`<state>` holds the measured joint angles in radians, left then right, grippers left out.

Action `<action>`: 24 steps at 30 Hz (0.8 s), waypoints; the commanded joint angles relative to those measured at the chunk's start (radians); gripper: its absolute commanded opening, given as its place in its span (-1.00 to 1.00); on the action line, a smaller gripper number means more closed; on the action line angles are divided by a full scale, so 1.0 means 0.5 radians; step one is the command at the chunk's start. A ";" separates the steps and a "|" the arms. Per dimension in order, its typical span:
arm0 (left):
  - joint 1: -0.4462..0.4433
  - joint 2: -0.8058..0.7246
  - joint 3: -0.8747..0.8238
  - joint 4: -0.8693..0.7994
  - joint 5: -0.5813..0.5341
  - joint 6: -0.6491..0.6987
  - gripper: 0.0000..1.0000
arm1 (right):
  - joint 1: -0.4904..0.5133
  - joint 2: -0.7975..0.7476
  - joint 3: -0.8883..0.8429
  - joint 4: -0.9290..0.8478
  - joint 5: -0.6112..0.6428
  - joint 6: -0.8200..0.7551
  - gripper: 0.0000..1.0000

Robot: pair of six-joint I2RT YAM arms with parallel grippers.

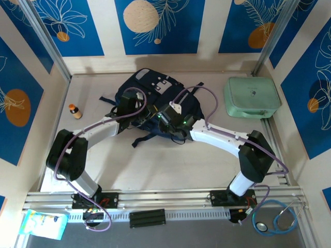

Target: Pack books, pencil case, and school supplies into a backpack

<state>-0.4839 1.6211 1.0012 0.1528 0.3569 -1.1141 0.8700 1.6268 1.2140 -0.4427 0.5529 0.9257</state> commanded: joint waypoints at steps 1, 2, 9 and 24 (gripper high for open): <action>-0.032 0.001 0.025 0.220 0.160 -0.014 -1.00 | -0.018 0.061 0.091 -0.064 0.089 0.038 -0.32; -0.032 0.001 0.025 0.216 0.158 -0.013 -1.00 | -0.022 0.074 0.101 -0.072 0.094 0.042 -0.32; -0.032 -0.012 0.025 0.190 0.156 -0.003 -1.00 | -0.022 0.165 0.164 -0.102 0.124 0.027 -0.38; -0.032 -0.004 0.029 0.198 0.174 -0.005 -1.00 | -0.080 0.271 0.230 -0.175 0.100 0.040 -0.68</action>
<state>-0.4839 1.6264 1.0012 0.1570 0.3641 -1.1206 0.8501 1.7405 1.2999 -0.5243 0.5766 0.9379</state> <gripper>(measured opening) 0.048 0.167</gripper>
